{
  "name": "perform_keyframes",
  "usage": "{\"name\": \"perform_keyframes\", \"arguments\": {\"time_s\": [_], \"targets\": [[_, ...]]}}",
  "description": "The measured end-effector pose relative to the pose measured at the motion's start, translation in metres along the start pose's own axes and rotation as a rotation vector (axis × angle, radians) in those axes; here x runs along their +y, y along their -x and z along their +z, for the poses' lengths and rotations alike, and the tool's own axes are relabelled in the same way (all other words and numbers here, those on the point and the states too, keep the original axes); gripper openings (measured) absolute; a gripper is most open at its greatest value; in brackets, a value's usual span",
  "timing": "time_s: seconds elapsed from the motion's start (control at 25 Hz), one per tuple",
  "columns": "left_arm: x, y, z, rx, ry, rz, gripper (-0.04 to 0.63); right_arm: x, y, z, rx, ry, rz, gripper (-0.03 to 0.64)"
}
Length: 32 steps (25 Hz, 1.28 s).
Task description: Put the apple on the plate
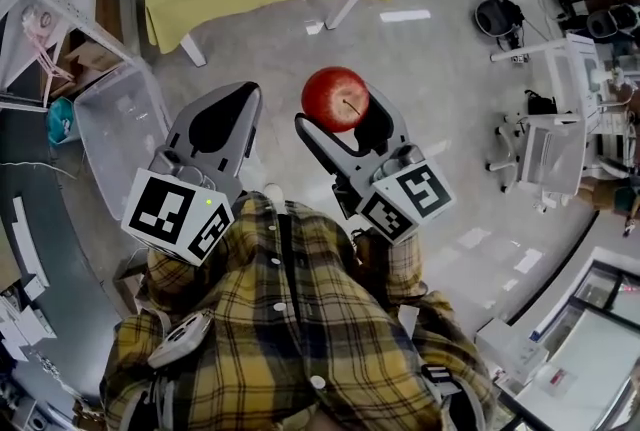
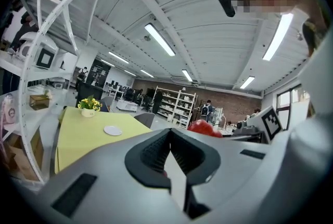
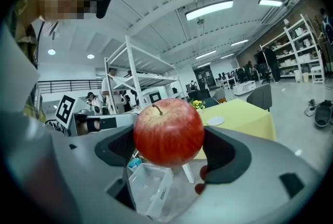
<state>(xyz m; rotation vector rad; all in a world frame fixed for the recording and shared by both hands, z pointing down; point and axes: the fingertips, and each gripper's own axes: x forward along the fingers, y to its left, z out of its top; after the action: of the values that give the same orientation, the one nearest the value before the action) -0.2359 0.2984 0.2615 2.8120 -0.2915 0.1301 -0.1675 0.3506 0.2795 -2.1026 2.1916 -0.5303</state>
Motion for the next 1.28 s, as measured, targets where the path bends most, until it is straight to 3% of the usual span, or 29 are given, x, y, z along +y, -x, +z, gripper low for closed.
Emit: {"name": "perform_keyframes", "arguments": {"time_s": [0.64, 1.0, 1.28], "targets": [[0.115, -0.075, 0.042, 0.016, -0.004, -0.062, 0.008, -0.049, -0.127, 0.044, -0.022, 0.008, -0.056, 0.396], [0.137, -0.097, 0.04, 0.055, 0.019, -0.074, 0.008, -0.077, -0.139, 0.047, -0.009, -0.024, -0.117, 0.396], [0.153, -0.128, 0.044, 0.052, 0.025, -0.034, 0.008, -0.111, -0.157, 0.052, 0.009, -0.035, -0.097, 0.396]]}}
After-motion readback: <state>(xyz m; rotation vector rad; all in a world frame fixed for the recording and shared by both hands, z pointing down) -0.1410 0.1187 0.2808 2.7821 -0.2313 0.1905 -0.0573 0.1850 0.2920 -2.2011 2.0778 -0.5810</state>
